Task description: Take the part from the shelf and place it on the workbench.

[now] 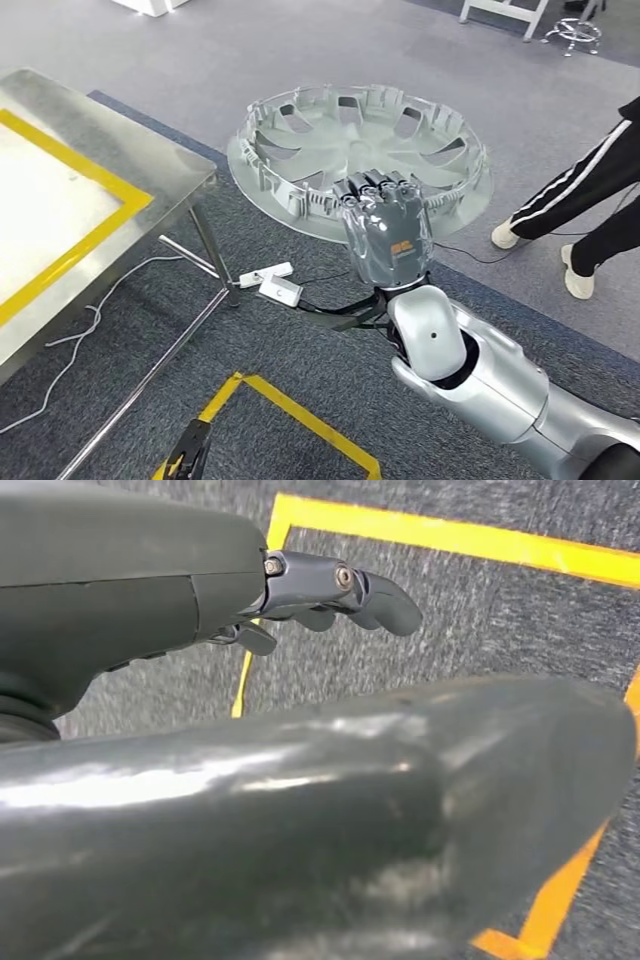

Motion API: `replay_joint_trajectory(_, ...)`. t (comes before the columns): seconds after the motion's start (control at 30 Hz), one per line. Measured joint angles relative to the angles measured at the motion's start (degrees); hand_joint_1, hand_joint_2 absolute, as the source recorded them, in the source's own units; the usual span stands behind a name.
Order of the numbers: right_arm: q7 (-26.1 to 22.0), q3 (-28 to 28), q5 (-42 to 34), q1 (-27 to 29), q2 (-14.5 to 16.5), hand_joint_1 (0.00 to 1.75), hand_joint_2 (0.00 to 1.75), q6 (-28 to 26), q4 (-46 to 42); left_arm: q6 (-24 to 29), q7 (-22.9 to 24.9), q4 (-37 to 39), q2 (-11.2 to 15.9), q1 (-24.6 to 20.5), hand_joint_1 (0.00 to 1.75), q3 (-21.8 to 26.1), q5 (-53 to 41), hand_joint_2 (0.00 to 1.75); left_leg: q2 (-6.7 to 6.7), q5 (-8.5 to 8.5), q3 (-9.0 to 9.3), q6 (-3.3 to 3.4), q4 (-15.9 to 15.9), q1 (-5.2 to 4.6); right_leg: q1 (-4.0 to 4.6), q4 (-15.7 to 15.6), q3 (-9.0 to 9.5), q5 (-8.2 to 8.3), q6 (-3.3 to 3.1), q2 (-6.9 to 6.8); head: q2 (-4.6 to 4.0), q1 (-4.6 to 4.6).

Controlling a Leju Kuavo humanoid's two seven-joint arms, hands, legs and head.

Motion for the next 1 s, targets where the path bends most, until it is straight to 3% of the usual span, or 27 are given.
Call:
replay_joint_trajectory(0.03,0.02,0.01,0.01,0.02,0.00,1.75,1.75,0.00,0.05,0.01,0.00,0.00,0.01,0.05,0.00,0.00,0.11,0.00,-0.86,-0.01,0.03,0.05,0.01,0.01,-0.01,2.68,-1.63,-0.55,0.05,0.37,0.00,0.06)
replay_joint_trajectory(0.07,0.04,0.03,0.01,0.04,0.00,1.75,1.75,0.00,0.09,0.02,-0.01,0.00,0.03,0.13,0.00,0.00,0.19,0.00,-1.72,-0.02,0.10,0.06,0.03,0.02,-0.02,3.25,-2.29,0.03,0.03,0.52,0.00,0.09)
replay_joint_trajectory(0.1,0.06,0.04,0.00,0.06,0.00,1.75,1.75,0.00,0.13,0.04,0.00,0.00,0.04,0.20,0.00,0.01,0.23,0.00,-2.62,-0.03,0.20,0.05,0.05,0.05,-0.07,1.56,-1.84,1.64,-0.04,0.70,0.00,0.09)
replay_joint_trajectory(0.13,0.06,0.05,-0.01,0.05,0.00,1.75,1.75,0.00,0.14,0.07,0.00,0.00,0.06,0.21,0.00,0.01,0.26,0.00,-3.50,-0.05,0.31,-0.02,0.08,0.12,-0.18,-2.04,-0.36,3.91,-0.10,1.22,0.00,0.11)
replay_joint_trajectory(0.2,0.06,0.05,0.00,0.01,0.01,1.75,1.75,-0.01,0.15,0.16,0.00,0.00,0.11,0.13,0.00,0.02,0.31,0.00,-5.07,-0.10,0.29,-0.44,0.29,0.16,-0.62,-9.56,3.20,6.92,-0.17,3.67,0.00,0.08)
replay_joint_trajectory(0.27,0.04,0.05,0.02,-0.05,0.07,1.75,1.75,-0.02,0.18,0.32,0.01,0.00,0.21,0.17,0.00,0.02,0.34,0.00,-6.28,0.10,-0.07,-1.17,0.28,0.31,-0.75,-12.61,4.87,7.30,-0.39,5.12,0.00,0.05)
replay_joint_trajectory(0.33,0.03,0.06,0.02,-0.11,0.23,1.75,1.75,-0.02,0.19,0.46,0.06,0.00,0.38,0.46,0.00,0.04,0.37,0.00,-7.19,0.35,-0.38,-1.89,0.01,0.56,-0.67,-12.87,5.10,7.42,-1.01,4.14,0.00,0.04)
replay_joint_trajectory(0.4,0.03,0.07,0.01,-0.12,0.50,1.75,1.75,0.01,0.19,0.60,0.12,0.00,0.48,0.63,0.00,0.08,0.39,0.00,-5.32,-0.82,-1.16,-2.47,1.41,0.32,-0.79,-13.29,5.33,7.65,-1.75,2.89,0.00,-0.35)
replay_joint_trajectory(0.47,0.05,0.07,0.02,-0.10,0.64,1.75,1.75,0.04,0.21,0.68,0.14,0.00,0.46,0.53,0.00,0.09,0.39,0.00,-1.60,-4.13,-3.83,-2.92,7.15,0.06,-0.72,-13.55,5.49,7.69,-2.26,1.48,0.00,-0.79)
replay_joint_trajectory(0.5,0.03,0.08,0.03,-0.11,0.64,1.75,1.75,0.04,0.25,0.69,0.16,0.00,0.47,0.48,0.00,0.09,0.39,0.00,-0.42,-5.85,-5.64,-3.10,10.99,0.10,-0.64,-13.56,5.52,7.64,-2.40,0.73,0.00,-0.87)
replay_joint_trajectory(0.53,-0.02,0.11,0.03,-0.09,0.64,1.75,1.75,0.03,0.28,0.64,0.20,0.00,0.48,0.49,0.00,0.09,0.40,0.00,0.17,-6.88,-7.10,-3.22,14.11,0.15,-0.57,-13.55,5.54,7.56,-2.47,-0.05,0.00,-0.86)
replay_joint_trajectory(0.57,-0.12,0.15,0.03,-0.06,0.64,1.75,1.75,0.02,0.32,0.56,0.24,0.00,0.48,0.53,0.00,0.09,0.44,0.00,0.44,-6.86,-7.71,-3.29,15.47,0.20,-0.55,-13.55,5.59,7.49,-2.49,-0.83,0.00,-0.88)
replay_joint_trajectory(0.6,-0.23,0.20,0.02,-0.03,0.65,1.75,1.75,0.01,0.35,0.46,0.28,0.00,0.50,0.57,0.00,0.09,0.48,0.00,0.63,-5.85,-7.29,-3.32,14.69,0.23,-0.54,-13.54,5.66,7.41,-2.46,-1.58,0.00,-0.88)
replay_joint_trajectory(0.63,-0.35,0.22,0.01,-0.02,0.67,1.75,1.75,-0.02,0.36,0.33,0.31,0.00,0.52,0.59,0.00,0.09,0.53,0.00,1.11,-4.06,-5.78,-3.30,11.84,0.24,-0.54,-13.54,5.79,7.29,-2.37,-2.32,0.00,-0.88)
replay_joint_trajectory(0.7,-0.50,0.22,0.00,-0.02,0.74,1.75,1.75,-0.11,0.36,0.14,0.31,0.00,0.53,0.53,0.00,0.09,0.66,0.00,3.85,-0.98,-1.76,-3.06,4.20,-0.05,-0.23,-13.42,6.04,6.96,-1.96,-3.54,0.00,-0.97)
replay_joint_trajectory(0.77,-0.55,0.20,0.02,-0.08,0.80,1.75,1.75,-0.24,0.37,0.06,0.31,0.00,0.49,0.47,0.00,0.11,0.79,0.00,5.67,-0.25,0.08,-2.48,0.32,-0.39,0.33,-13.37,6.24,6.62,-1.45,-4.71,0.00,-0.94)
replay_joint_trajectory(0.83,-0.55,0.19,0.03,-0.12,0.87,1.75,1.75,-0.30,0.38,0.05,0.31,0.00,0.49,0.59,0.00,0.14,0.85,0.00,4.51,-0.39,0.01,-1.74,0.05,-0.42,0.55,-13.54,6.58,6.32,-0.99,-6.12,0.00,-0.81)
replay_joint_trajectory(0.87,-0.55,0.19,0.02,-0.12,0.93,1.75,1.75,-0.31,0.38,0.05,0.31,0.00,0.50,0.72,0.00,0.17,0.87,0.00,3.70,-0.36,0.04,-1.42,-0.01,-0.28,0.44,-13.28,6.59,5.92,-0.69,-5.86,0.00,-0.73)
replay_joint_trajectory(0.93,-0.59,0.19,-0.01,-0.10,1.02,1.75,1.75,-0.36,0.38,0.06,0.30,0.00,0.51,0.76,0.00,0.23,0.88,0.00,2.17,-0.22,0.17,-0.76,-0.13,0.07,0.13,-9.76,5.08,3.74,-0.17,-3.23,0.00,-0.48)
replay_joint_trajectory(1.0,-0.63,0.19,0.00,-0.02,1.03,1.75,1.75,-0.42,0.40,0.05,0.30,0.00,0.50,0.69,0.00,0.27,0.89,0.00,0.60,-0.16,0.19,-0.42,-0.14,0.22,-0.06,-2.01,1.25,0.40,0.04,-0.28,0.00,-0.17)
